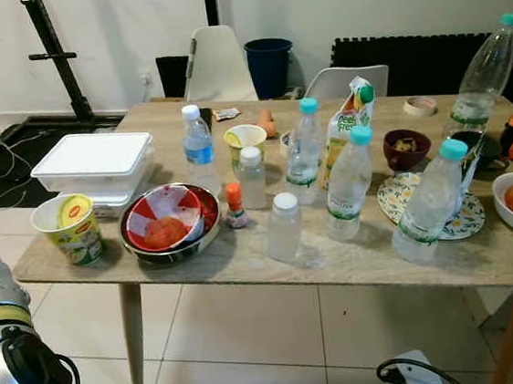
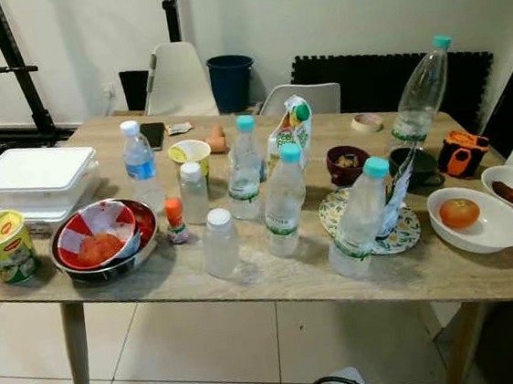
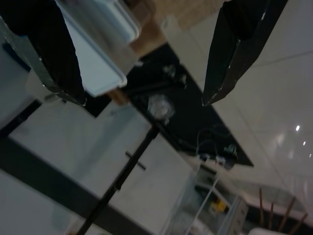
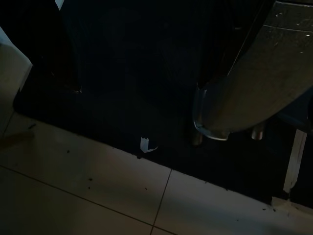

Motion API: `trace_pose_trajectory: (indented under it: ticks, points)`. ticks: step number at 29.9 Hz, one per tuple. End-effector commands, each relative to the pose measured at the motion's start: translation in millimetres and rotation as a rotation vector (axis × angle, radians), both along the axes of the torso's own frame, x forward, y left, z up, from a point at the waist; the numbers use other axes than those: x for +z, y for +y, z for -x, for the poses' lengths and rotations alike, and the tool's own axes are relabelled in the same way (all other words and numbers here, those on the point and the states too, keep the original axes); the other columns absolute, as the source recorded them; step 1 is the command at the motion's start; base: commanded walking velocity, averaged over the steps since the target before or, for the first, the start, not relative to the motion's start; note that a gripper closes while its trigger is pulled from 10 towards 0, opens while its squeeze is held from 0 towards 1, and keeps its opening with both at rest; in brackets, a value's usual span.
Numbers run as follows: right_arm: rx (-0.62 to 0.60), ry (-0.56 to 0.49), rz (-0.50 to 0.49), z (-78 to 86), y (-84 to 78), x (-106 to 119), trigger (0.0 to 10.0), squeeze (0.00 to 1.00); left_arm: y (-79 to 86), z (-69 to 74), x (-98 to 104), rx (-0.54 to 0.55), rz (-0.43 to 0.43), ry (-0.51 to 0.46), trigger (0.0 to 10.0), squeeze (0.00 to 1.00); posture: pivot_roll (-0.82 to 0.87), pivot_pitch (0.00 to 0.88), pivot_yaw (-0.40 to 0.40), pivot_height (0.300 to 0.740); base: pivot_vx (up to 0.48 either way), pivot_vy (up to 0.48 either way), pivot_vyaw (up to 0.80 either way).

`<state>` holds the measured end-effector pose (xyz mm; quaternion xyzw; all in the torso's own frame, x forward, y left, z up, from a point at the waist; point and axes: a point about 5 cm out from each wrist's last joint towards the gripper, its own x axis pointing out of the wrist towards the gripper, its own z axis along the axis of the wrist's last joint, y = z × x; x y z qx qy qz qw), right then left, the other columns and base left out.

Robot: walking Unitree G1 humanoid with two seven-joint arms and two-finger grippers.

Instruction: Restocking fridge

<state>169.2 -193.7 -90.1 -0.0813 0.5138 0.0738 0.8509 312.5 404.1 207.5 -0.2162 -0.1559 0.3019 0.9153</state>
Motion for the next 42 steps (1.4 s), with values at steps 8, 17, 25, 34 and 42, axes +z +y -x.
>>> trace_pose_trajectory:
  ticks: [8, 17, 25, 34, 42]
  points:
    - [0.004, 0.018, 0.018, 6.2, -2.6, -2, 10.0, 0.0, -3.0, -17.2, 30, -0.063, -0.122, 0.284, 10.0, 0.0, 0.0, 0.0, -0.02, 0.74, 0.0, 0.0, 0.0]
    - [0.005, 0.027, 0.023, 9.2, -3.6, -3, 10.0, 0.0, -20.7, -25.0, 104, -0.125, -0.772, 0.345, 10.0, 0.0, 0.0, 0.0, -0.021, 0.74, 0.0, 0.0, 0.0]
    - [0.001, 0.038, 0.031, 13.5, -4.2, -5, 10.0, 0.0, -74.3, -32.8, 136, -0.552, -1.347, 0.473, 10.0, 0.0, -0.01, 0.0, -0.009, 0.74, 0.0, 0.0, 0.0]
    - [-0.007, 0.046, 0.032, 16.3, -4.1, -6, 10.0, 0.0, -86.7, -28.4, 108, -0.873, -1.631, 0.778, 10.0, 0.0, -0.01, 0.0, -0.002, 0.74, 0.0, 0.0, 0.0]
    - [-0.011, 0.054, 0.031, 18.9, -4.0, -7, 10.0, 0.0, -76.9, -32.3, 99, -0.82, -1.691, 1.01, 10.0, 0.0, -0.01, 0.0, -0.004, 0.74, 0.0, 0.0, 0.0]
